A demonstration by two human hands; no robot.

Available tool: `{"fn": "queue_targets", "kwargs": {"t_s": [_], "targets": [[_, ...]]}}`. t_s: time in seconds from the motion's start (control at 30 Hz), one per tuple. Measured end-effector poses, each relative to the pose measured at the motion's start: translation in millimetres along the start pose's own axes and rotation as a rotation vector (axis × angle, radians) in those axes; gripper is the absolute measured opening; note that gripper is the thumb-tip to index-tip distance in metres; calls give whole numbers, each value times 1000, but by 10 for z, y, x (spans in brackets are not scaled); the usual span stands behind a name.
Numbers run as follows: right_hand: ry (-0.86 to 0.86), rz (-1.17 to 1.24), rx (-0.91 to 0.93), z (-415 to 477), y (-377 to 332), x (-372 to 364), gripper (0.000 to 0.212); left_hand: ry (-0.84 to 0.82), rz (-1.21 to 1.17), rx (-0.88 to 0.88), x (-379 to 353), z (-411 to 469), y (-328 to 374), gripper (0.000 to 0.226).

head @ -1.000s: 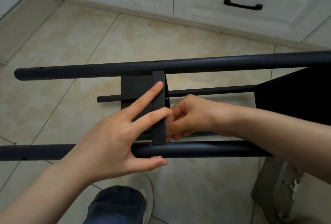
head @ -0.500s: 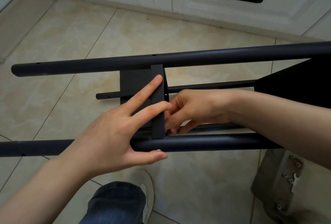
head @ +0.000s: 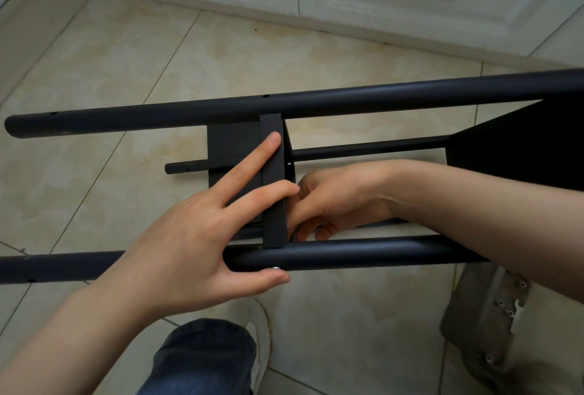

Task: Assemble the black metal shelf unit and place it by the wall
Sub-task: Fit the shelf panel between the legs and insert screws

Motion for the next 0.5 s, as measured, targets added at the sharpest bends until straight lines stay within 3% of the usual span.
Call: {"fn": "queue_targets", "kwargs": {"t_s": [0.5], "targets": [[-80,71,55,-3,7,38,11,-3,-5,5,-3,3,4,76]]}}
Point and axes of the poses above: each hand's wrist, its own z-axis towards the middle knuckle, its own x-axis out of the back of the hand, y = z × x, the point moved 2 cm from there along z, towards the middle knuckle, and after that the axes turned 7 degrees about -z, right-handed, at the moved point
